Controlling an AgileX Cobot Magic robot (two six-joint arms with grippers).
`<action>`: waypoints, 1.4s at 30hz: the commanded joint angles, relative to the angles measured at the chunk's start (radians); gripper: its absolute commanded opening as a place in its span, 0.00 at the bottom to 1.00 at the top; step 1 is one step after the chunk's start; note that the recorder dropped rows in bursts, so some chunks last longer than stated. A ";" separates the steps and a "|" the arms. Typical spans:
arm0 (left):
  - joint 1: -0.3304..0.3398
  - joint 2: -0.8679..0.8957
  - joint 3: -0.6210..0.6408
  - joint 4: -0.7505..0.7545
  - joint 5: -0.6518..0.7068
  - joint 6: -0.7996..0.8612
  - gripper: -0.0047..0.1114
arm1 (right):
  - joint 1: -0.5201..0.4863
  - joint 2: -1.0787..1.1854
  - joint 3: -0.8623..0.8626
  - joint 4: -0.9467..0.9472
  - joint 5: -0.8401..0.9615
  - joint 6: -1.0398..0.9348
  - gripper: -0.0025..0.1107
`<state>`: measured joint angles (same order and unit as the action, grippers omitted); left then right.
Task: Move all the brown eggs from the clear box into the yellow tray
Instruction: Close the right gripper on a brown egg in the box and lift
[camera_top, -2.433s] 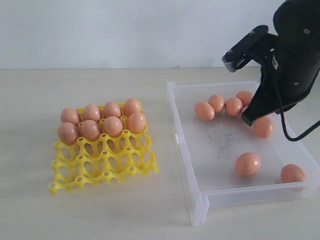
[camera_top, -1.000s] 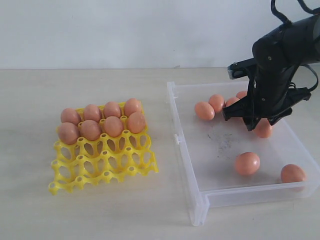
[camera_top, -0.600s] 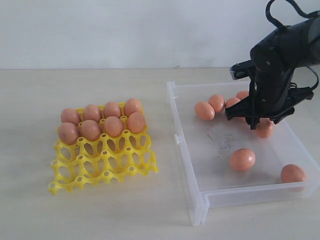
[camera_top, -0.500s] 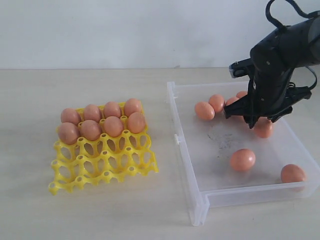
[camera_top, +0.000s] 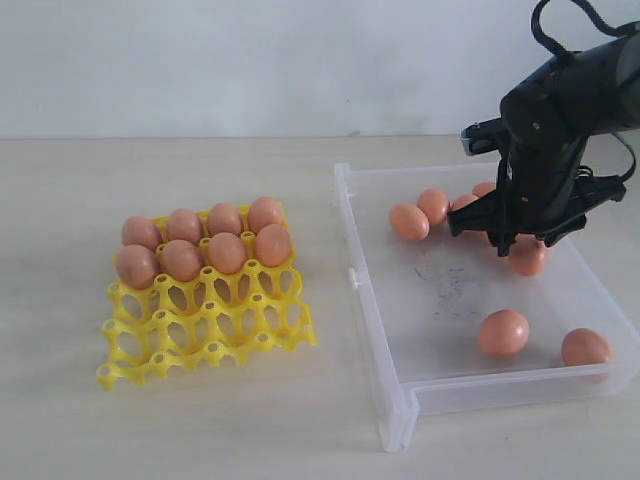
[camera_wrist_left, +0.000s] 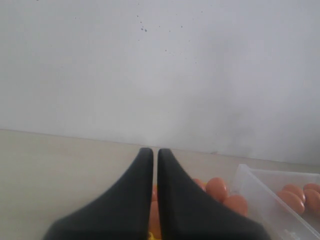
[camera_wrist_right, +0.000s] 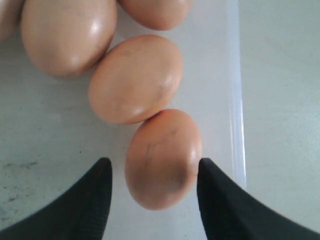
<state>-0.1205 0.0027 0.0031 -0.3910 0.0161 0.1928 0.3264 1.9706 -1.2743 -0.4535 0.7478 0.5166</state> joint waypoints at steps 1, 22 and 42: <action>-0.006 -0.003 -0.003 -0.009 -0.016 -0.007 0.07 | -0.008 0.021 -0.006 0.014 0.007 0.010 0.44; -0.006 -0.003 -0.003 -0.009 -0.016 -0.007 0.07 | -0.008 0.076 -0.006 0.019 -0.086 -0.024 0.44; -0.006 -0.003 -0.003 -0.009 -0.016 -0.007 0.07 | -0.008 0.081 -0.006 0.025 -0.206 0.006 0.44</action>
<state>-0.1205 0.0027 0.0031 -0.3910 0.0161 0.1928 0.3248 2.0508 -1.2743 -0.4261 0.5614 0.5106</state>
